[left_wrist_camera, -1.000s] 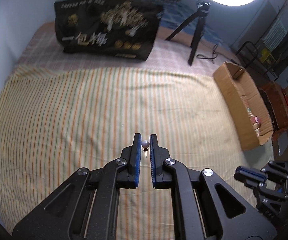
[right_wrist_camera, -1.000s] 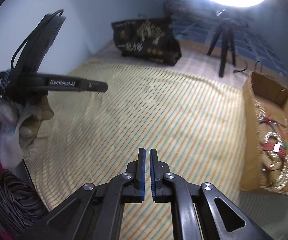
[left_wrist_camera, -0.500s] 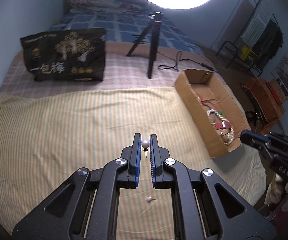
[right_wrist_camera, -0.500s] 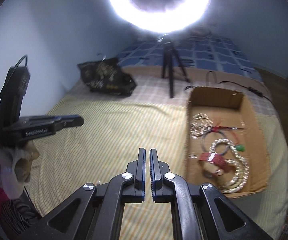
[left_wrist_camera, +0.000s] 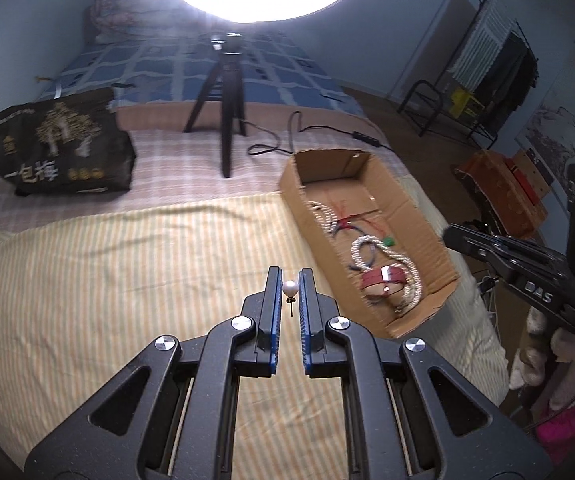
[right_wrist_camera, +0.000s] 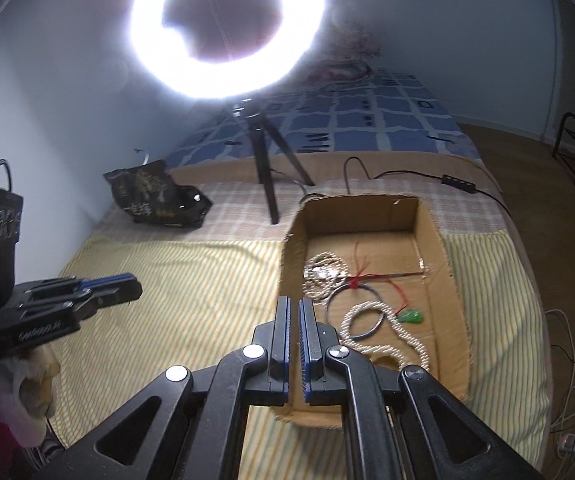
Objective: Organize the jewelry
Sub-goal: 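Carry the pearl earring in the left tool over the cardboard box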
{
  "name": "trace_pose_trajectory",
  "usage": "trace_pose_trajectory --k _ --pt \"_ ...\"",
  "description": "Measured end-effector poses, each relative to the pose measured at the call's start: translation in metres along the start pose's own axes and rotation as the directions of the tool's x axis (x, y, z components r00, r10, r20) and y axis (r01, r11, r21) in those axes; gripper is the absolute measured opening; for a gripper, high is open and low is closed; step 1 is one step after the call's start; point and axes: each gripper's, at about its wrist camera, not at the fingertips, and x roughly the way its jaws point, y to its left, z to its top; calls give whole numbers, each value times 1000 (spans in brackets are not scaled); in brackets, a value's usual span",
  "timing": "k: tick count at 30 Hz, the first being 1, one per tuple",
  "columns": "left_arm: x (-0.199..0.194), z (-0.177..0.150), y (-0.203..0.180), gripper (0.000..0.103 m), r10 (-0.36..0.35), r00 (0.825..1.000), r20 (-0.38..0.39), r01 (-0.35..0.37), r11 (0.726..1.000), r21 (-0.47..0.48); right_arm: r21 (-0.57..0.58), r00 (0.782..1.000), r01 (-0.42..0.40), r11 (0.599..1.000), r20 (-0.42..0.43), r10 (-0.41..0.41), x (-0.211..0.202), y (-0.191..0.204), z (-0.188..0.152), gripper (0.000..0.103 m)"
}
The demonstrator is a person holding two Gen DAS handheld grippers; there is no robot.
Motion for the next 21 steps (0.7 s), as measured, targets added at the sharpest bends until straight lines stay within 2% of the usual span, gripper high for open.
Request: trace_pose_trajectory --k 7,15,21 --pt "15 8 -21 6 -33 999 -11 33 999 15 44 1000 16 999 -1 -16 12 -27 6 2" --pt "29 13 -28 6 -29 999 -21 30 999 27 97 1000 30 995 -7 -29 19 -57 8 2" --pt "41 13 -45 6 -60 998 -35 62 997 42 116 999 34 993 0 -34 15 -64 7 2"
